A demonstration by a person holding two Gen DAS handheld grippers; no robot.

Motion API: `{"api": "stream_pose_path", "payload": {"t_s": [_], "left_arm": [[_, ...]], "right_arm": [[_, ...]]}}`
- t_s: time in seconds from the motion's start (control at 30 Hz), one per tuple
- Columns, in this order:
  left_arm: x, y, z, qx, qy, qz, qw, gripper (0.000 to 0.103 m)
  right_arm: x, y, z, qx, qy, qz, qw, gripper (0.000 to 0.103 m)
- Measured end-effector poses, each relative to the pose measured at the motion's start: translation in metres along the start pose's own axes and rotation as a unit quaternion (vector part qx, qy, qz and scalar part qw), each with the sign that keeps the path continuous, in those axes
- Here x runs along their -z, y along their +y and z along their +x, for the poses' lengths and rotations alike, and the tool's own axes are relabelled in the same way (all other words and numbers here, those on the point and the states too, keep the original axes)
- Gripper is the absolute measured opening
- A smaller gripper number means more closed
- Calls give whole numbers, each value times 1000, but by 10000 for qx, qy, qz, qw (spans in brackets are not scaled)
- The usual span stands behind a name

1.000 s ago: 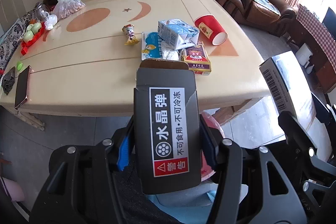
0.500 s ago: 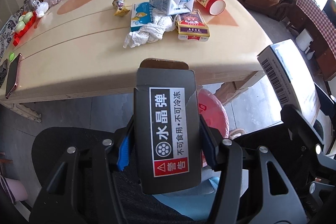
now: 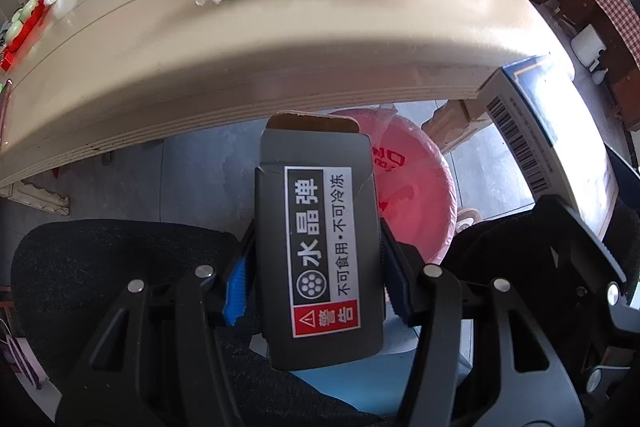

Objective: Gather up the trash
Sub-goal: 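Carry the black box and white pack with both tools over the pink bin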

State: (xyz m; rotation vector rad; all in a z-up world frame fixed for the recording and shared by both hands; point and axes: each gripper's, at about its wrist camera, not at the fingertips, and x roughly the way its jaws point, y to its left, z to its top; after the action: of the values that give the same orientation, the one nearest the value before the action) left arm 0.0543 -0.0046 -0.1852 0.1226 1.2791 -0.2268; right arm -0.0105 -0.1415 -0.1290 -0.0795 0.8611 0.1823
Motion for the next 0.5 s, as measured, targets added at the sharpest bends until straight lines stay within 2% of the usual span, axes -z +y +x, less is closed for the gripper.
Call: {"api": "stream_pose_path", "payload": {"t_s": [0.5], "left_arm": [[5, 2, 75, 48, 780, -44, 9969, 55]], "right_arm": [[21, -14, 74, -123, 824, 155, 9964, 60]]}}
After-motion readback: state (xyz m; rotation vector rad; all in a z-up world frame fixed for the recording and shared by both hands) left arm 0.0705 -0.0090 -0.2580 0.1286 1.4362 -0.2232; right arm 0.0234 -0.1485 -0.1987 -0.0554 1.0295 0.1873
